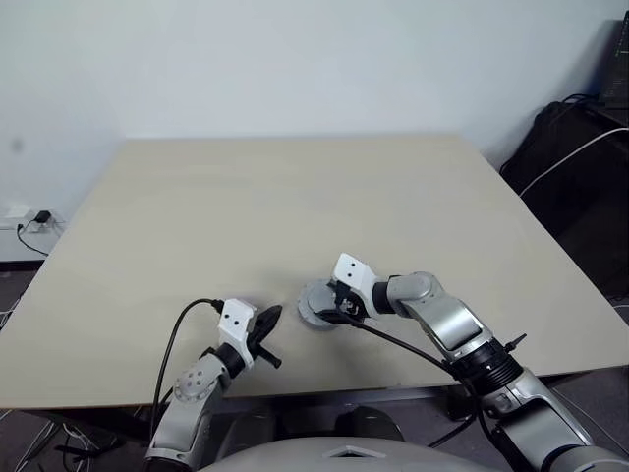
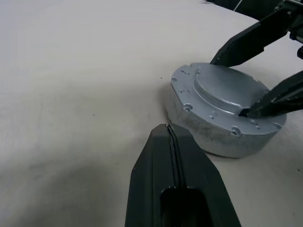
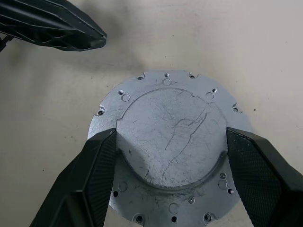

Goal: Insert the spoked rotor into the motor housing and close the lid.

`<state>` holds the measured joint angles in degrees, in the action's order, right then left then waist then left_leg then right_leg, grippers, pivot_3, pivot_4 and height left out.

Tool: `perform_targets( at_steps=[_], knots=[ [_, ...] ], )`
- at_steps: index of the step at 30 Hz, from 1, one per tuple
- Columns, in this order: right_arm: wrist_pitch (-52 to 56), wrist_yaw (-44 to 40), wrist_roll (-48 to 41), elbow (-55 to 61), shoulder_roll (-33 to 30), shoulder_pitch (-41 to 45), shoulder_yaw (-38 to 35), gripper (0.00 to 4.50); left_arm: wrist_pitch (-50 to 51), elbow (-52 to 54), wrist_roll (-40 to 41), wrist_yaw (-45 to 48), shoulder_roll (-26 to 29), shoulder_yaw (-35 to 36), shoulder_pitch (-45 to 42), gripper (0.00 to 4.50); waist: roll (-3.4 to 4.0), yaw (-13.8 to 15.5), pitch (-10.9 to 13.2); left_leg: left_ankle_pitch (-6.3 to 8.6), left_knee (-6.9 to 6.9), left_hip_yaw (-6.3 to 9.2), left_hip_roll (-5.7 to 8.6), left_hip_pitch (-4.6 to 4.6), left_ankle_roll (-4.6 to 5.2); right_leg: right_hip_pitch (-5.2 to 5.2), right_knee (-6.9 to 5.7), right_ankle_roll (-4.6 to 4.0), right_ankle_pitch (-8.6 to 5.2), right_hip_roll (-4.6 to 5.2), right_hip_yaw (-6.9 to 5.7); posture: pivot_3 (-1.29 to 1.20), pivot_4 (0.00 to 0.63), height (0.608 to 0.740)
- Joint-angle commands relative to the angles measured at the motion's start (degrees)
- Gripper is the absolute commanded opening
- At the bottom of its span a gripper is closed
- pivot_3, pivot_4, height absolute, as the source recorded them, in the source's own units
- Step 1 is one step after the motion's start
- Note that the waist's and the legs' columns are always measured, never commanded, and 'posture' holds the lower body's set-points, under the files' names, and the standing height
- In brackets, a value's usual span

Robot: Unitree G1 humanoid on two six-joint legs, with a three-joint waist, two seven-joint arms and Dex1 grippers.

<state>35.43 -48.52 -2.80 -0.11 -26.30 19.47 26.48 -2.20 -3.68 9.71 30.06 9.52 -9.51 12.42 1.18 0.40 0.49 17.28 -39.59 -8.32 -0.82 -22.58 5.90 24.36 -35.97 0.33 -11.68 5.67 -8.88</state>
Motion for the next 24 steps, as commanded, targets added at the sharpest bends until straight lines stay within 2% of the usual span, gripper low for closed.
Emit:
perform_targets(
  at_steps=[1,13,24],
  knots=[
    [1.46,0.54,1.88,-2.84,-0.1,-1.0,1.72,3.2,-0.34,-1.7,0.08,-0.01,-0.43,0.57,-3.29,0.0,0.0,0.03,0.0,0.02,0.0,0.0,0.0,0.01,0.04,-0.01,-0.01,0.02,0.01,0.0,0.0,0.0,0.0,0.74],
    [1.74,1.09,1.98,-2.57,0.36,-0.88,1.91,3.2,10.35,-4.04,3.85,5.6,-2.6,-1.46,-16.21,0.0,-0.08,-0.02,-0.03,-0.08,0.0,0.0,-0.01,0.01,-0.12,0.0,-0.04,0.04,0.04,-0.04,-0.01,0.0,0.0,0.74],
    [2.49,2.37,1.78,-0.78,0.3,-2.29,1.34,3.2,20.96,-3.73,-3.98,1.66,-1.35,-7.28,-18.64,0.0,-0.13,-0.24,-0.07,-0.09,0.0,0.02,-0.02,0.03,-0.12,-0.03,-0.04,0.03,0.03,-0.05,-0.01,0.0,0.0,0.74]
  ],
)
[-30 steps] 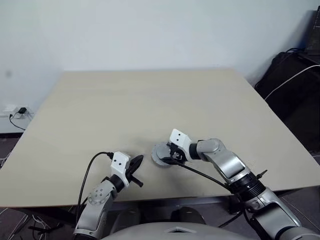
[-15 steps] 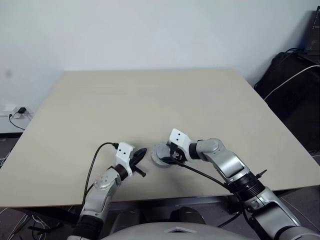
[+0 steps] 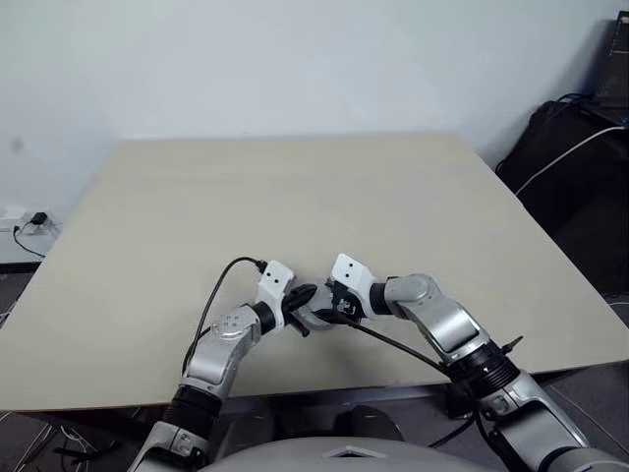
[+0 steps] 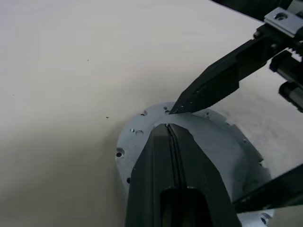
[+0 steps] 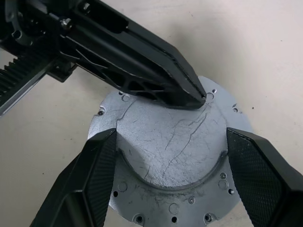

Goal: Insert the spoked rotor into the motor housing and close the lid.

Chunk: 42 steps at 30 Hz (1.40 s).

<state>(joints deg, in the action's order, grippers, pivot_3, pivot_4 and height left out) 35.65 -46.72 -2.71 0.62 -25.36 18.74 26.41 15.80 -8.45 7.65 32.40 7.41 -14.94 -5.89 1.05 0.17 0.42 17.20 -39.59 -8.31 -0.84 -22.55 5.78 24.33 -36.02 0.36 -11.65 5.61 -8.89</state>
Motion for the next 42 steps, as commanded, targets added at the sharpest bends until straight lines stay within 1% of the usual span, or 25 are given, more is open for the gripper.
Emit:
perform_targets(
  at_steps=[1,8,11,12,14,16,21,23,25,29,31,32,37,42],
  knots=[
    [2.33,0.64,1.7,-1.4,-0.71,-1.63,1.4,3.2,3.78,1.36,-2.21,-0.46,1.03,-2.3,-0.21,0.0,-0.01,-0.01,-0.03,0.0,0.0,0.0,0.0,0.01,0.0,-0.01,0.0,0.0,0.0,0.0,0.01,0.0,0.0,0.74],
    [2.31,0.82,2.07,-0.31,-1.98,-2.27,1.34,3.2,7.33,3.07,-2.25,0.41,2.19,-3.95,0.11,0.0,0.01,0.08,-0.09,0.01,0.0,0.01,0.0,0.03,0.0,-0.03,0.01,0.0,0.0,0.02,0.02,0.0,0.0,0.74],
    [2.93,1.25,1.16,1.31,-3.53,-3.95,-0.76,3.2,7.58,3.66,-1.96,0.01,2.0,-3.79,0.26,0.0,0.01,0.53,-0.08,0.02,0.01,0.01,0.02,0.02,0.03,-0.03,0.02,0.0,-0.01,0.05,0.02,0.0,0.0,0.74],
    [3.14,1.24,0.73,2.08,-4.39,-4.93,-1.73,3.93,7.58,3.85,-1.92,-0.1,1.99,-3.75,0.36,0.0,0.01,0.8,-0.08,0.03,0.01,0.01,0.02,0.01,0.04,-0.03,0.05,0.0,-0.01,0.05,0.02,0.0,0.0,0.74],
    [3.8,1.15,-0.38,4.03,-5.81,-7.03,-3.73,4.48,7.56,4.17,-1.83,-0.3,1.99,-3.62,0.6,0.0,0.01,1.02,-0.08,0.07,0.01,0.04,0.06,-0.02,0.1,-0.03,0.08,0.0,-0.01,0.08,0.02,0.0,0.0,0.74],
    [4.56,1.24,-1.15,5.68,-6.58,-8.37,-5.15,4.48,7.57,4.28,-1.73,-0.43,2.0,-3.54,0.67,0.0,-0.03,0.95,-0.08,0.1,0.01,0.04,0.09,-0.02,0.15,-0.04,0.11,0.01,0.0,0.12,0.03,0.0,0.0,0.74],
    [5.02,0.98,-6.54,13.71,-8.03,-14.46,-12.8,4.48,7.31,4.48,-1.44,-0.58,2.02,-3.33,1.01,0.0,-0.1,1.13,0.05,0.22,0.01,0.06,0.08,-0.02,0.35,-0.05,0.12,0.05,-0.02,0.12,0.01,0.0,0.0,0.74],
    [5.57,1.8,-10.06,16.12,-6.0,-15.91,-16.53,4.48,7.14,4.41,-1.47,-0.4,2.08,-3.55,1.11,0.0,0.02,1.03,0.2,0.21,0.01,0.07,0.08,-0.06,0.34,0.0,0.12,0.05,-0.02,0.12,0.02,0.0,0.0,0.74],
    [7.04,4.61,-12.86,16.41,-2.42,-16.22,-20.14,4.48,7.07,4.32,-1.47,-0.21,1.98,-3.63,1.14,0.0,0.1,0.73,0.25,0.21,0.01,0.06,0.08,-0.07,0.34,0.03,0.1,0.07,-0.01,0.12,0.05,0.0,0.0,0.74],
    [12.69,16.22,-16.72,12.52,9.0,-14.25,-28.85,4.48,7.05,4.1,-1.52,0.0,1.76,-3.85,0.97,0.0,0.05,0.82,0.3,0.18,0.01,0.1,0.06,-0.07,0.29,0.03,0.06,0.09,0.0,0.07,0.04,0.0,0.0,0.74],
    [15.22,19.45,-18.77,11.55,13.11,-13.44,-31.96,4.48,7.08,4.03,-1.52,0.09,1.77,-3.87,0.88,0.0,0.12,0.98,0.29,0.17,0.02,0.1,0.07,-0.1,0.27,0.04,0.06,0.08,0.01,0.07,0.04,0.0,0.0,0.74],
    [16.5,20.48,-19.72,11.13,14.53,-13.07,-32.91,4.48,7.07,4.0,-1.53,0.13,1.8,-3.88,0.84,0.0,0.15,1.04,0.28,0.08,0.04,0.1,0.09,-0.12,0.11,0.05,0.07,0.08,0.01,0.08,0.05,0.0,0.0,0.74],
    [21.71,23.47,-23.14,8.83,18.64,-11.79,-34.45,4.48,7.01,3.89,-1.5,0.38,1.93,-3.89,0.76,0.0,0.21,0.9,0.29,0.09,0.09,0.08,0.15,-0.14,0.12,0.08,0.12,0.06,0.02,0.09,0.11,0.0,0.0,0.74],
    [27.6,24.37,-27.36,7.15,20.27,-10.6,-36.18,4.48,6.9,3.75,-1.49,0.42,1.97,-3.87,0.71,0.0,0.31,0.79,0.31,0.07,0.09,0.08,0.15,-0.13,0.1,0.08,0.11,0.07,0.01,0.09,0.1,0.0,0.0,0.74]
  ],
)
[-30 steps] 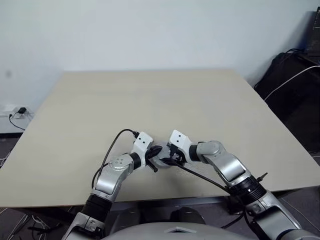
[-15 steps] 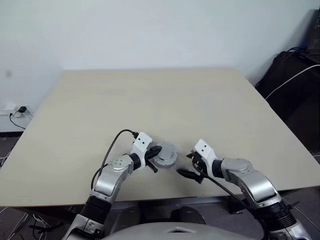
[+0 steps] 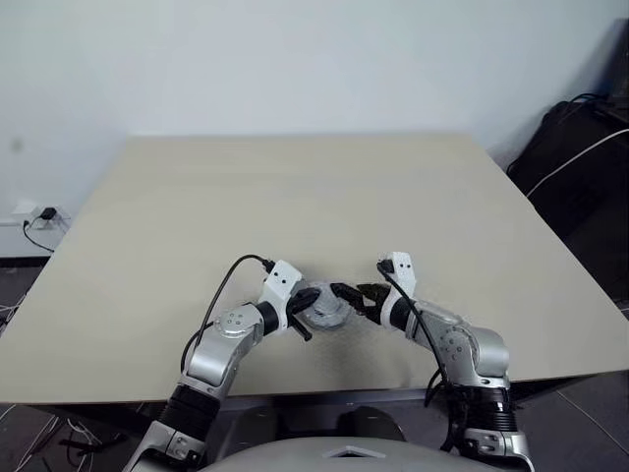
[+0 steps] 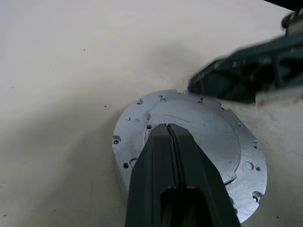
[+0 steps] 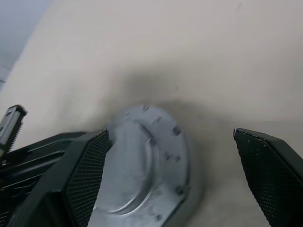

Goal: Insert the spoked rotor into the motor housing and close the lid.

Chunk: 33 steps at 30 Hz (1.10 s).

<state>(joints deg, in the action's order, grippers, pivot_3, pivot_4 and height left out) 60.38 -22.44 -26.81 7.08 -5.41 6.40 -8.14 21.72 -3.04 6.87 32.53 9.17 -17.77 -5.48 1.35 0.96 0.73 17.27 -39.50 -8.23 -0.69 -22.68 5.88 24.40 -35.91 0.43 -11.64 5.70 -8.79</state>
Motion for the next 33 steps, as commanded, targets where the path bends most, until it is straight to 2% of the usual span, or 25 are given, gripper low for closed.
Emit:
perform_targets(
  at_steps=[1,7,12,17,22,25,31,33],
  knots=[
    [4.16,0.01,-4.08,0.39,0.3,1.84,-1.8,4.48,0.94,-1.68,-0.7,0.27,0.21,-1.0,0.31,0.0,0.02,-0.01,0.0,0.0,0.0,0.0,0.0,0.0,0.0,0.0,0.0,0.0,0.0,0.0,0.0,0.0,0.0,0.74],
    [11.88,1.4,-9.02,-2.42,1.64,2.97,-6.43,4.48,0.63,-1.73,-0.66,0.21,0.11,-0.93,0.43,0.0,0.03,-0.01,0.0,0.01,0.0,0.0,0.0,0.0,0.01,0.0,0.0,0.0,0.0,0.0,0.0,0.0,0.0,0.74],
    [20.32,1.33,-16.75,-3.6,5.37,3.77,-14.21,4.48,0.14,-2.13,-0.69,0.2,-0.01,-0.92,0.44,0.0,0.09,-0.1,0.02,0.02,0.01,0.0,0.0,-0.01,0.03,0.01,0.0,0.0,0.01,0.0,0.0,0.0,0.0,0.74],
    [20.58,3.18,-18.24,-5.32,8.15,4.03,-18.94,4.48,-0.3,-2.55,-0.79,0.33,-0.12,-0.93,0.47,0.0,0.19,-0.27,0.06,0.1,0.09,0.0,0.0,-0.01,0.17,0.05,0.0,-0.01,0.0,-0.01,-0.01,0.0,0.0,0.74],
    [19.98,4.39,-18.48,-5.52,10.16,3.31,-19.79,4.48,-0.36,-2.68,-0.81,0.43,-0.09,-0.98,0.48,0.0,0.26,-0.39,0.11,0.1,0.12,-0.01,-0.01,-0.01,0.16,0.07,0.0,-0.01,-0.01,-0.02,0.0,0.0,0.0,0.74],
    [21.66,4.02,-19.06,-4.83,10.27,2.56,-19.03,3.86,-0.33,-2.74,-0.83,0.45,-0.04,-1.0,0.48,0.0,0.27,-0.4,0.11,0.09,0.14,-0.01,-0.01,0.0,0.15,0.07,-0.01,-0.01,-0.01,-0.03,0.0,0.0,0.0,0.74],
    [24.38,2.81,-19.5,-4.29,8.05,1.46,-17.84,2.0,-0.42,-2.84,-0.93,0.44,-0.09,-0.99,0.77,0.0,0.3,-0.68,0.09,0.01,0.22,-0.01,0.0,0.0,0.01,0.09,0.0,-0.06,-0.04,-0.03,0.0,0.0,0.0,0.74],
    [24.8,2.61,-19.5,-4.31,7.1,1.07,-17.15,1.52,-0.51,-2.87,-0.94,0.42,-0.17,-0.95,0.9,0.0,0.31,-0.73,0.09,0.05,0.24,-0.01,0.0,0.04,0.08,0.07,0.01,-0.09,-0.06,-0.03,-0.01,0.0,0.0,0.74]
  ],
)
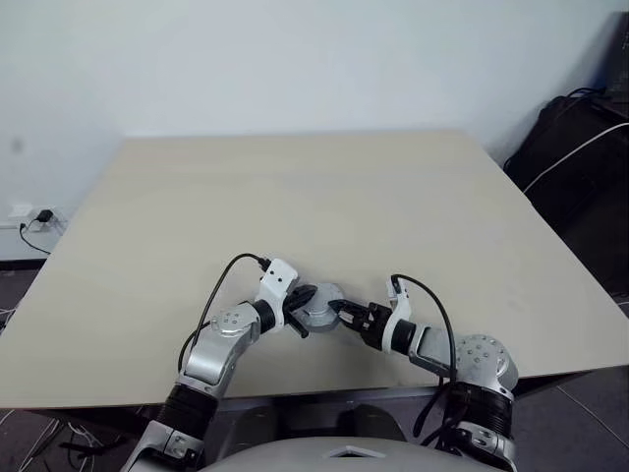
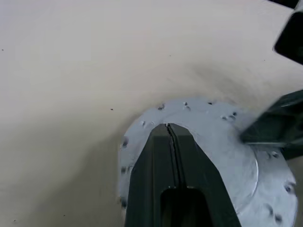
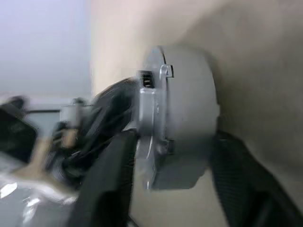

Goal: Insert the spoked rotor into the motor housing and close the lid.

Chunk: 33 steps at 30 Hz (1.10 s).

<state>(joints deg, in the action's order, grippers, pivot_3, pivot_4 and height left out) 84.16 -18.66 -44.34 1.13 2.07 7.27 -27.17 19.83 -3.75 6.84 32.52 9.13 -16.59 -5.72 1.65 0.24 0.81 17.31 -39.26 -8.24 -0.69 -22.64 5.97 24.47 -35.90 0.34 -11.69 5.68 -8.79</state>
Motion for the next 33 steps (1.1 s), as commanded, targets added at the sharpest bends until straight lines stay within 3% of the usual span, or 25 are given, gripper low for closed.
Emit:
perform_targets(
  at_steps=[1,11,15,21,24,26,29,33],
  knots=[
    [1.1,-1.22,-1.93,1.57,-0.72,0.03,2.16,1.28,1.34,-2.18,-0.9,0.42,-0.16,-2.11,1.2,0.0,0.03,-0.01,0.0,0.0,0.02,0.0,0.0,-0.01,0.01,0.01,0.0,0.0,0.0,0.0,0.0,0.0,0.0,0.74],
    [0.69,-0.97,-1.73,1.51,-1.87,-1.5,4.84,1.23,0.72,-1.36,-0.71,0.06,-0.47,-1.81,2.35,0.0,0.07,-0.1,-0.02,0.06,0.04,0.0,0.0,0.01,0.11,0.0,0.01,0.01,-0.02,0.0,0.0,0.0,0.0,0.74],
    [0.43,-0.14,-2.27,2.13,-0.78,-2.11,3.93,1.23,0.72,1.63,1.78,-1.72,-1.8,1.59,4.14,0.0,0.06,-0.39,-0.02,0.07,0.06,0.0,0.0,0.02,0.11,0.01,0.01,-0.01,-0.03,0.0,0.0,0.0,0.0,0.74],
    [0.37,1.02,-3.75,3.21,1.03,-3.15,1.96,1.23,14.23,11.2,16.17,-4.56,-6.05,12.35,7.92,0.0,0.03,-1.04,0.23,0.07,0.1,0.01,-0.02,0.0,0.12,0.06,0.01,0.07,-0.08,-0.01,0.0,0.0,0.0,0.74],
    [-0.12,1.5,-6.47,3.56,3.1,-3.57,-0.79,1.23,20.55,16.31,31.35,-5.46,-9.17,22.53,12.33,0.0,-0.05,-1.04,0.5,0.07,0.11,0.01,-0.03,-0.03,0.12,0.09,0.0,0.11,-0.09,-0.04,-0.01,0.0,0.0,0.74],
    [-0.71,1.9,-8.45,3.42,4.06,-3.55,-2.41,1.23,21.98,18.19,34.52,-6.11,-9.56,24.63,15.03,0.0,-0.09,-0.96,0.77,0.07,0.11,0.03,-0.03,-0.09,0.11,0.11,0.01,0.15,-0.11,-0.03,0.0,0.0,0.0,0.74],
    [-1.42,2.28,-11.71,3.4,5.12,-3.44,-4.19,1.22,24.68,20.76,39.26,-8.08,-10.76,26.14,19.51,0.55,0.0,-0.78,0.98,0.05,0.11,0.07,0.06,-0.15,0.09,0.11,0.06,0.2,-0.18,-0.02,0.04,0.0,0.0,0.74],
    [-2.11,3.42,-17.25,3.41,6.65,-2.36,-6.43,1.2,28.52,22.09,51.14,-11.34,-15.14,29.62,23.62,1.88,-0.15,-0.9,1.31,0.08,0.1,0.07,0.18,-0.27,0.13,0.14,0.14,0.35,-0.17,0.03,0.15,0.0,0.0,0.74]
  ],
)
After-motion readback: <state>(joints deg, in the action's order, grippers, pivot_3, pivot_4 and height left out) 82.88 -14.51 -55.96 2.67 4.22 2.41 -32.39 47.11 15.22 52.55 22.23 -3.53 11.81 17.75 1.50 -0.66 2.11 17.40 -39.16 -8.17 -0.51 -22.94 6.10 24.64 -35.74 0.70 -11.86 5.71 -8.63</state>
